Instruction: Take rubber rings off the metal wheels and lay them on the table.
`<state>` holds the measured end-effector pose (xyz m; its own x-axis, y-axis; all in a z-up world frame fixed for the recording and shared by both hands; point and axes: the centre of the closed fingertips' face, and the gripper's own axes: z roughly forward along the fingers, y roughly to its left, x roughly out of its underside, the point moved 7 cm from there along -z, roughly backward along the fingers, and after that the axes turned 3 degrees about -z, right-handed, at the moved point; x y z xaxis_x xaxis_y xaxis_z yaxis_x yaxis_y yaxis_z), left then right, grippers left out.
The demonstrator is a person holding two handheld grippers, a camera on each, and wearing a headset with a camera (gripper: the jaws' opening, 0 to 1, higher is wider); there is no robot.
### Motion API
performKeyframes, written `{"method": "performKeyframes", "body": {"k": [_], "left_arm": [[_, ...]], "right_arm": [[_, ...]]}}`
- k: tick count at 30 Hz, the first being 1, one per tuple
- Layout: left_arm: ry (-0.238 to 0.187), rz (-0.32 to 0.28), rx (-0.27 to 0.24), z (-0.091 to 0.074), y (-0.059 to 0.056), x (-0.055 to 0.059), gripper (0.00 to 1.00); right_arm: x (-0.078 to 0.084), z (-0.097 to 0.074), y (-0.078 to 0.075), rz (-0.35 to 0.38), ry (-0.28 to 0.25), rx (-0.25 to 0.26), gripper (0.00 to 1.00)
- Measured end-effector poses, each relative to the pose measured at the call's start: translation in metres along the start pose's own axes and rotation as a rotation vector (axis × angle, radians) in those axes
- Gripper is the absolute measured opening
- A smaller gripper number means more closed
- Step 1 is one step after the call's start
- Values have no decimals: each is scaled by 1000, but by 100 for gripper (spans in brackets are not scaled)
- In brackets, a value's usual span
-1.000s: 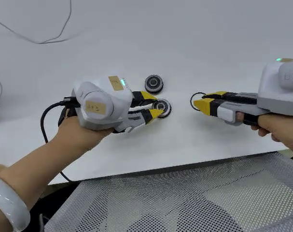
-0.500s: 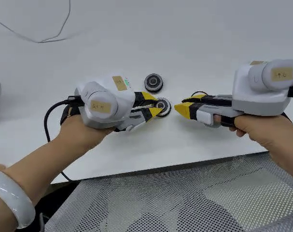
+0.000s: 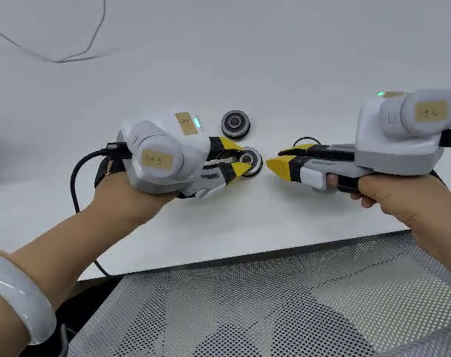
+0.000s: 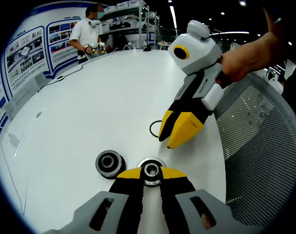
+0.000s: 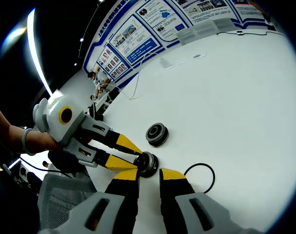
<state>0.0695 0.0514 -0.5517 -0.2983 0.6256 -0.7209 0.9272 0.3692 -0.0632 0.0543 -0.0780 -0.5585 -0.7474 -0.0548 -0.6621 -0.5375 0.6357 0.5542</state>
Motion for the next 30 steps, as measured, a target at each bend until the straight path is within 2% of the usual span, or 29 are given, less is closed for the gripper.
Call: {"method": "performKeyframes", "body": {"k": [8,19,23,30], "left_arm": [[10,7,2,0,1,0,12],[12,8,4,1,2,2,12],[11,7,6,1,2,3,12],[11,8,8,2,3,5,12]], "right_arm": [[0,8,2,17,-4,-20,20],[1,23,0,97,-20,-57,27],[1,25,0,111,-22,-64,29],[0,26,1,175,-43,-96,33]]}}
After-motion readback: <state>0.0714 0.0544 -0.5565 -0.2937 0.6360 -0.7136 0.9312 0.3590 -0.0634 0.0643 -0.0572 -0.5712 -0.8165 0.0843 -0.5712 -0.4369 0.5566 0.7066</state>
